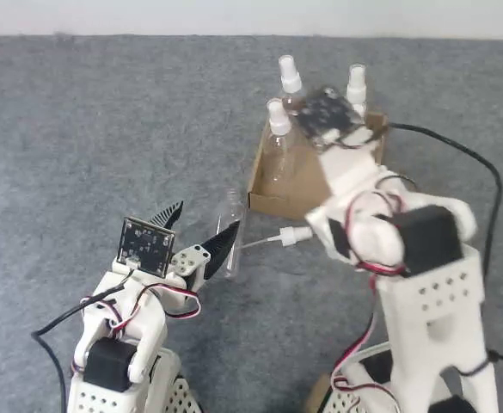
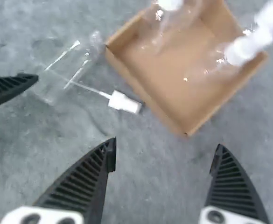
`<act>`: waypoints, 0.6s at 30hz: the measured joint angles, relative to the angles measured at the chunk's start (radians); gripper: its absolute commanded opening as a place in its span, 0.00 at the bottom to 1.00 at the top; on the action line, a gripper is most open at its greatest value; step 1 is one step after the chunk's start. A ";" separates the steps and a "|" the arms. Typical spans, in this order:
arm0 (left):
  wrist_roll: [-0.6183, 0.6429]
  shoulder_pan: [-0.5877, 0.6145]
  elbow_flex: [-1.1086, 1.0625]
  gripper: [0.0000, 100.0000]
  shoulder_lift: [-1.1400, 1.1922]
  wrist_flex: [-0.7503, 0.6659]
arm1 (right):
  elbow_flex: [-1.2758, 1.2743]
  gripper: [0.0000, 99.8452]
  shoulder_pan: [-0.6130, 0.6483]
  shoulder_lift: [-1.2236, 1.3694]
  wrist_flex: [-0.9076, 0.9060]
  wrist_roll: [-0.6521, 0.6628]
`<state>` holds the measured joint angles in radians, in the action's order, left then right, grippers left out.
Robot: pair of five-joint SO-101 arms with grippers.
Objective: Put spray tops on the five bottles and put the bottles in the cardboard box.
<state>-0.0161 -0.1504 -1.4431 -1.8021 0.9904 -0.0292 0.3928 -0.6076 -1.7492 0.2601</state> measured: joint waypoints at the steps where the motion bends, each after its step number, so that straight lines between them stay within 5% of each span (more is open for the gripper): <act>1: 0.000 0.000 0.000 0.30 0.000 0.000 | 0.000 0.27 -0.015 -0.014 -0.003 0.000; 12: -0.048 0.077 0.107 0.30 0.011 0.098 | -0.508 0.27 -0.075 -0.210 0.084 0.002; 18: -0.132 0.080 0.212 0.22 0.322 0.098 | -0.761 0.27 -0.152 -0.331 0.236 0.078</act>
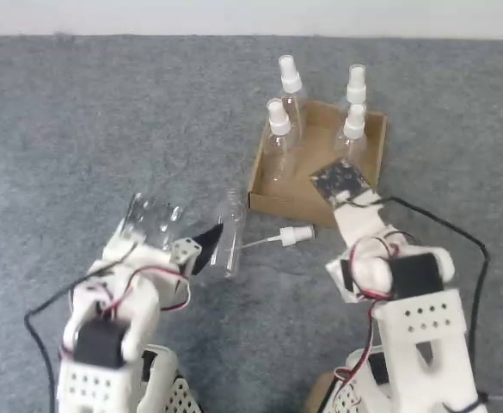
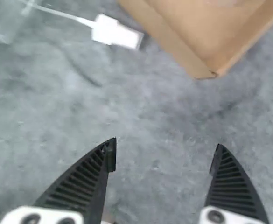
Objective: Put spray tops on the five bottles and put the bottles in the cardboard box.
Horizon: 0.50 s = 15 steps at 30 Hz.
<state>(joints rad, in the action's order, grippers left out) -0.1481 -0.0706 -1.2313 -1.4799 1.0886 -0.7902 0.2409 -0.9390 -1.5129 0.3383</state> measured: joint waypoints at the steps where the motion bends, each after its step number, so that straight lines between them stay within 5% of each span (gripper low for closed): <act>1: -0.025 -0.005 0.038 0.22 0.072 0.000 | -0.026 0.27 -0.031 -0.020 0.015 0.015; 10: -0.203 -0.272 0.433 0.22 0.764 0.040 | -0.341 0.27 -0.430 -0.081 0.219 0.173; 15: -0.244 -0.450 0.609 0.21 1.162 0.038 | -0.500 0.27 -0.491 -0.081 0.359 0.203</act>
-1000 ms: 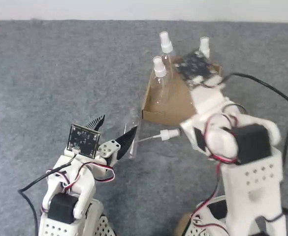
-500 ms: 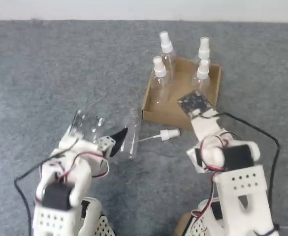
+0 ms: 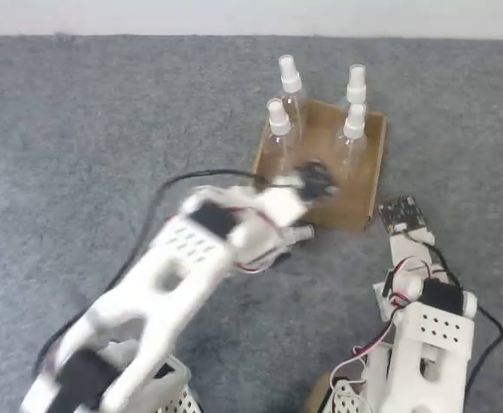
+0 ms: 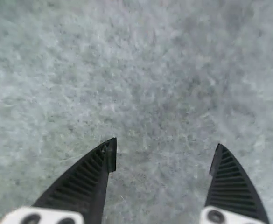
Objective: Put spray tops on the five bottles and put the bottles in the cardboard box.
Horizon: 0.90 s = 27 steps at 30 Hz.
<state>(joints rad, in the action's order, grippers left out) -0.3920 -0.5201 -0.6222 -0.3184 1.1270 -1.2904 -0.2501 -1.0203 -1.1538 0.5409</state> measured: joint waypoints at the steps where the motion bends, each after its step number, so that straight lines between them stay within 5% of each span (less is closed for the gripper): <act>1: -0.002 -0.026 0.035 0.21 0.075 0.000 | -0.025 0.27 -0.003 0.000 0.023 0.000; 9: 0.003 -0.069 0.296 0.21 0.462 -0.002 | -0.158 0.27 -0.011 -0.009 0.166 -0.020; 27: 0.006 -0.055 0.384 0.21 0.643 -0.083 | -0.183 0.27 -0.011 -0.009 0.201 -0.048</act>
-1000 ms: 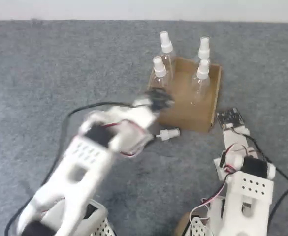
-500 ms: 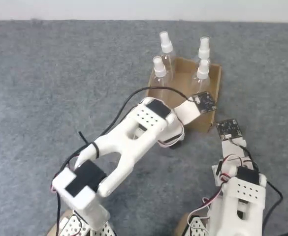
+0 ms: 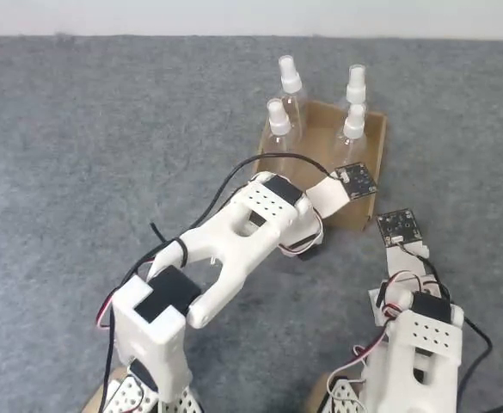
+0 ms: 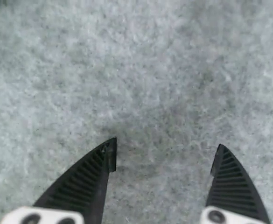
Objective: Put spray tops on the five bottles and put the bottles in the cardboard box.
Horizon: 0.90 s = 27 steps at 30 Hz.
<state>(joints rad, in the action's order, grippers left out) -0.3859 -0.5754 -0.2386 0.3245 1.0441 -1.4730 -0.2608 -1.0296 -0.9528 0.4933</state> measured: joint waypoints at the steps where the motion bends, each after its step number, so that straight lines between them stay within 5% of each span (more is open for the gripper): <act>1: 0.000 -0.002 0.000 0.21 0.005 -0.005 | 0.000 0.27 0.000 0.000 0.000 0.000; 17: 0.002 -0.006 0.002 0.11 0.058 -0.044 | -0.015 0.27 0.000 0.000 0.028 0.000; 27: 0.083 0.000 0.002 0.08 -0.071 0.061 | -0.015 0.27 0.000 0.000 0.028 0.000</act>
<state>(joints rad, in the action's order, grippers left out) -0.3030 -0.5754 -0.2371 0.2539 1.1055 -1.4883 -0.2608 -1.0296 -0.9252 0.4933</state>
